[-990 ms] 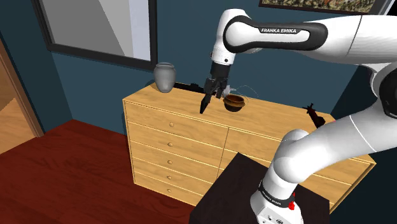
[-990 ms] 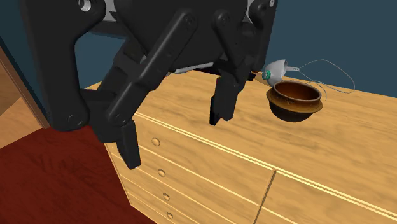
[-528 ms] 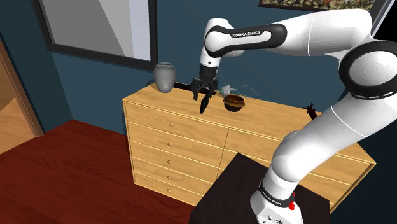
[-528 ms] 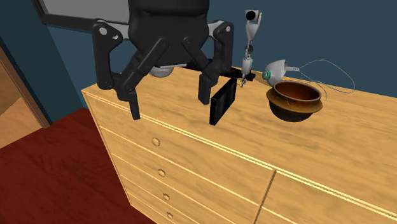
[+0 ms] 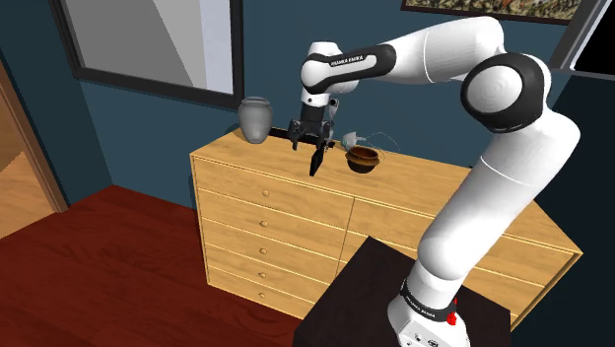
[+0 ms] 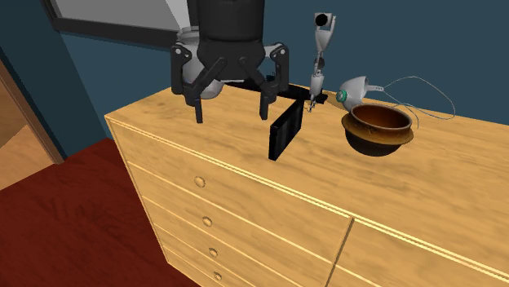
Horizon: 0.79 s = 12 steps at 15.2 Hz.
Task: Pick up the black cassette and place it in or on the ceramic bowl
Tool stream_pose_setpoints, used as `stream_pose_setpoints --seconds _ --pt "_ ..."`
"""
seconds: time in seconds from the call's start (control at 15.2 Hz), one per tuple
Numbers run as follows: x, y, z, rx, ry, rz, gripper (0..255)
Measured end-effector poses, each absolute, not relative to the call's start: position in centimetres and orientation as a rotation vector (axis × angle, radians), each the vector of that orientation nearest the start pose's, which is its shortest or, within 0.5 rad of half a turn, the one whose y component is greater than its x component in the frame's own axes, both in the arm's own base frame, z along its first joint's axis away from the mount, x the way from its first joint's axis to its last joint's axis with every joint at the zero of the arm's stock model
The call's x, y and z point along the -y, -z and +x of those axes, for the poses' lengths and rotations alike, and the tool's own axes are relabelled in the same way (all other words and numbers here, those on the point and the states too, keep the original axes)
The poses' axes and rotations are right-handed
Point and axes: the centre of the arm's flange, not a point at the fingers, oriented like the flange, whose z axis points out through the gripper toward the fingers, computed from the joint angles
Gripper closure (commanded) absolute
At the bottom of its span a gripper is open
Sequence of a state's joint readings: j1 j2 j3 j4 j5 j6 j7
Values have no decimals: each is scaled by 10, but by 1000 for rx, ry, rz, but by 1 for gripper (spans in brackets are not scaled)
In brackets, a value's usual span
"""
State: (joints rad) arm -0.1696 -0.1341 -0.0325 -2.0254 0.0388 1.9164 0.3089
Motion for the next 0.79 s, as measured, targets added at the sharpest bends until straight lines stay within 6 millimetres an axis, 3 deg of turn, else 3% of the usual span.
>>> stream_pose_setpoints --seconds 0.33,0.79 --pt "152 -484 549 -1062 30 -2925 0" --pt "227 -458 584 -1415 23 -2791 0"
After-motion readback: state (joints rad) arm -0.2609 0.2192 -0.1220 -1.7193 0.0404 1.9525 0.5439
